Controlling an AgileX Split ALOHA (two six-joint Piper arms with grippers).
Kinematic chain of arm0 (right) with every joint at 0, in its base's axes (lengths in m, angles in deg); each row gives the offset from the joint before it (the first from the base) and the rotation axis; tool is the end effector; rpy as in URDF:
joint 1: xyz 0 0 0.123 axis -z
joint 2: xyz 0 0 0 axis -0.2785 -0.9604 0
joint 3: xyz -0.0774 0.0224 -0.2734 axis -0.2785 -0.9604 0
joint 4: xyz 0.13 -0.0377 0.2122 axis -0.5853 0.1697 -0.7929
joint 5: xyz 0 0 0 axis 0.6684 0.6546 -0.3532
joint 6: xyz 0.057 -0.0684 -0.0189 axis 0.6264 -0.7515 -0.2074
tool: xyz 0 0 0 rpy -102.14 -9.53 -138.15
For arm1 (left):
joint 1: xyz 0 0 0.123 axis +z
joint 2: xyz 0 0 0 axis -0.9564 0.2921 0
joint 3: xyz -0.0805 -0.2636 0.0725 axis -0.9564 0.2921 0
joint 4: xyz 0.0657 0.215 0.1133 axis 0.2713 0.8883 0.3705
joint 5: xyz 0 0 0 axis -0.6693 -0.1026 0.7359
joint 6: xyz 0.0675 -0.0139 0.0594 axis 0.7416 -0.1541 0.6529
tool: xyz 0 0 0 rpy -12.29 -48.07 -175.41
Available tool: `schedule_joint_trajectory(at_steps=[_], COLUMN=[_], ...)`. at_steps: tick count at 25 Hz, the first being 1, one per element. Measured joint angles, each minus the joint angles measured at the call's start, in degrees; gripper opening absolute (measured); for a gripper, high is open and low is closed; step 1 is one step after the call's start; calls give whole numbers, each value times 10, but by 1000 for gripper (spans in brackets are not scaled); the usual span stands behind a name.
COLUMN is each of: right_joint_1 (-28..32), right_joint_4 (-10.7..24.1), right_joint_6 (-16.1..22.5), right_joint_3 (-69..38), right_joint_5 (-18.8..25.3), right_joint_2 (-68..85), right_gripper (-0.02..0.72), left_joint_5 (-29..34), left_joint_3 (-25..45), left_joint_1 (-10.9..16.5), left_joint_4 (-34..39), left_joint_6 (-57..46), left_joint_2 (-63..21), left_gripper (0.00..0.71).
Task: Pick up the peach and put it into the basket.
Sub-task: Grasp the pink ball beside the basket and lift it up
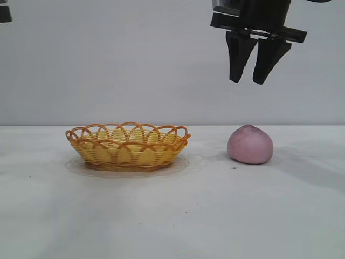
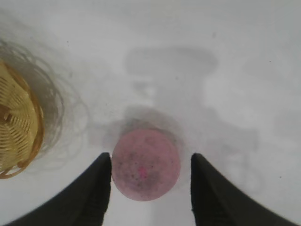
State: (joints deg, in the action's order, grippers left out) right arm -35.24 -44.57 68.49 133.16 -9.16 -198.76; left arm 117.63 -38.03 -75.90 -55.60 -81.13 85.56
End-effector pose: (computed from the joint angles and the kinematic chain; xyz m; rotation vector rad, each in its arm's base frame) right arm 0.4094 0.1549 0.2335 -0.6444 2.8051 0.2465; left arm 0.3149 -0.0196 0.2280 0.1723 2.8075 -0.0525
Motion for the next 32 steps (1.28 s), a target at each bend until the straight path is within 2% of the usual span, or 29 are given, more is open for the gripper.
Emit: schedule_joint_trajectory(at_steps=[5,10,15,18,21,25,32], right_joint_1=[0,0,0,0,0,0,-1], right_joint_4=[-14,-42,-47,-49,-49,-49,-49], right_joint_6=[-3,-14,-22,-22,-23,-23,-23], right_joint_3=[0,0,0,0,0,0,1], right_joint_5=[-4,-10,-10,-9,-3,11,32], right_joint_2=[0,0,0,0,0,0,-5], right_gripper=[369,369,369,369,369,369,369], left_joint_5=[2,89,154,189,204,198,185], left_joint_3=[110,192,240,261,290,329,336], left_joint_1=[0,0,0,0,0,0,0], left_joint_4=[3,11,16,29,32,32,32], left_joint_6=[-15,-17,-42,-44,-44,-44,-44], left_joint_2=[-157,-379,-590,-686,-750,-785,-831], left_gripper=[286,286,286,286,286,286,286])
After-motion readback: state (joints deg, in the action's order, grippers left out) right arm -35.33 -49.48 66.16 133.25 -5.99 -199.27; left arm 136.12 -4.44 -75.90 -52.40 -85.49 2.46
